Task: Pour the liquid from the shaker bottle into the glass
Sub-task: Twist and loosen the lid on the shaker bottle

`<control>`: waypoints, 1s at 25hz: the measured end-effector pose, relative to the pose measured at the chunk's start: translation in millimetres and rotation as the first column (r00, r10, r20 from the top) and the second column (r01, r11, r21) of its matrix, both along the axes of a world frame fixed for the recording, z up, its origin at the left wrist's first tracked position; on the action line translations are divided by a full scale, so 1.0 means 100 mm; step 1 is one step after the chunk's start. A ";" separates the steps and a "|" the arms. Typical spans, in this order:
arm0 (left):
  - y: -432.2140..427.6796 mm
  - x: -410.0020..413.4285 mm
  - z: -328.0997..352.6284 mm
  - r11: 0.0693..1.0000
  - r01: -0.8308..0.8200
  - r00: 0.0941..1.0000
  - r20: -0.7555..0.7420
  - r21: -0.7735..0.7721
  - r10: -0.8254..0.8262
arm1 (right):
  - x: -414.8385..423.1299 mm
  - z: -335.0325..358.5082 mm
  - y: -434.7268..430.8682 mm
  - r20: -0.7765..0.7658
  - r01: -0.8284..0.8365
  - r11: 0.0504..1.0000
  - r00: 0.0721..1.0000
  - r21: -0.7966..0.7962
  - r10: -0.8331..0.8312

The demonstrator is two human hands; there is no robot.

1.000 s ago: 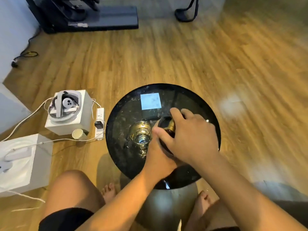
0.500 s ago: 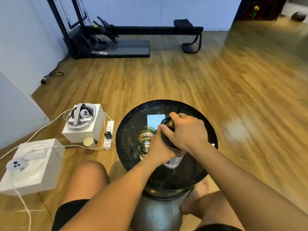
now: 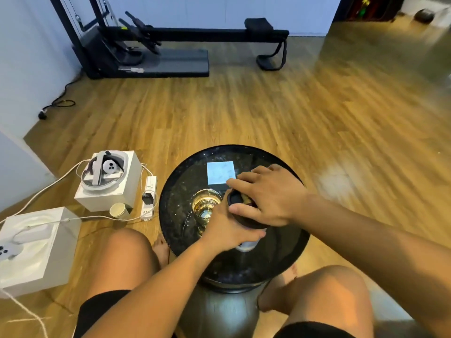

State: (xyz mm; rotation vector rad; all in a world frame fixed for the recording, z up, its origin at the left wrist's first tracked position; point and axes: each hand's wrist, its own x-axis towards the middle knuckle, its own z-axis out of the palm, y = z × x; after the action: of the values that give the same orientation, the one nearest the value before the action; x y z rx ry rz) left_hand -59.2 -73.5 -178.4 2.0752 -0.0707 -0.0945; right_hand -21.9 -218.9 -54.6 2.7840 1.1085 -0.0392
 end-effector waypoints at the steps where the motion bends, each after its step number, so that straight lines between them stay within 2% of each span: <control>1: -0.02 0.01 -0.01 1.000 0.006 1.000 -0.008 0.022 -0.006 | -0.06 -0.05 0.07 0.062 0.152 0.988 0.987 -0.040 -0.150; 3: -0.07 0.04 -0.06 0.998 0.052 0.999 -0.017 0.034 -0.051 | -0.18 -0.13 0.28 0.048 0.443 0.896 0.896 -0.027 -0.441; 5: -0.05 0.06 0.01 0.994 0.077 0.997 0.018 0.079 -0.079 | -0.26 -0.13 0.36 -0.039 0.526 0.850 0.850 0.020 -0.525; 6: -0.01 0.08 0.01 0.996 0.059 0.997 0.051 0.065 -0.062 | -0.24 -0.10 0.33 -0.089 0.485 0.874 0.872 0.034 -0.481; 8: 0.06 0.09 -0.01 0.992 0.129 0.990 0.055 -0.002 -0.129 | -0.17 0.07 0.24 -0.297 0.340 0.931 0.910 0.130 -0.290; 10: 0.08 0.10 -0.02 0.988 0.147 0.988 0.055 -0.048 -0.144 | -0.12 0.28 0.20 -0.527 0.279 0.927 0.842 0.251 -0.110; 11: 0.07 0.09 -0.02 0.988 0.142 0.989 0.057 -0.066 -0.138 | -0.10 0.34 0.20 -0.573 0.271 0.918 0.817 0.288 -0.062; 13: 0.02 0.08 -0.02 0.993 0.104 0.994 0.028 -0.061 -0.102 | -0.06 0.40 0.22 -0.494 0.297 0.918 0.859 0.264 -0.136; 15: 0.01 0.07 -0.03 0.997 0.061 0.998 -0.019 -0.048 -0.062 | -0.05 0.39 0.24 -0.180 0.402 0.913 0.905 0.069 -0.385; 16: 0.01 0.07 -0.04 0.998 0.049 0.998 -0.031 -0.050 -0.051 | -0.07 0.38 0.24 -0.053 0.468 0.883 0.881 -0.041 -0.470; 17: 0.02 0.08 -0.06 0.997 0.049 0.998 -0.027 -0.053 -0.050 | -0.10 0.38 0.25 -0.015 0.499 0.863 0.865 -0.083 -0.501; 19: 0.02 0.09 -0.08 0.997 0.048 0.999 -0.007 -0.056 -0.048 | -0.11 0.37 0.24 -0.073 0.422 0.906 0.903 -0.030 -0.423; 21: 0.01 0.09 -0.09 0.997 0.065 0.998 0.018 -0.036 -0.064 | -0.12 0.43 0.21 -0.215 0.297 0.954 0.936 0.049 -0.280; 24: 0.00 0.12 -0.17 0.989 0.113 0.994 0.008 -0.096 -0.113 | -0.24 0.50 0.25 -0.552 0.262 0.926 0.831 0.271 -0.073; 25: 0.01 0.12 -0.17 0.985 0.125 0.992 0.006 -0.117 -0.125 | -0.26 0.47 0.26 -0.541 0.281 0.892 0.840 0.354 -0.050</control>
State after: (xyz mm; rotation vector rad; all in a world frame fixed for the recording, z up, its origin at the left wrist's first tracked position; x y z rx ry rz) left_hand -46.8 -72.5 -195.7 1.9527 -0.2008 -0.1649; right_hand -47.9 -192.5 -7.9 3.3785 1.0583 -0.7001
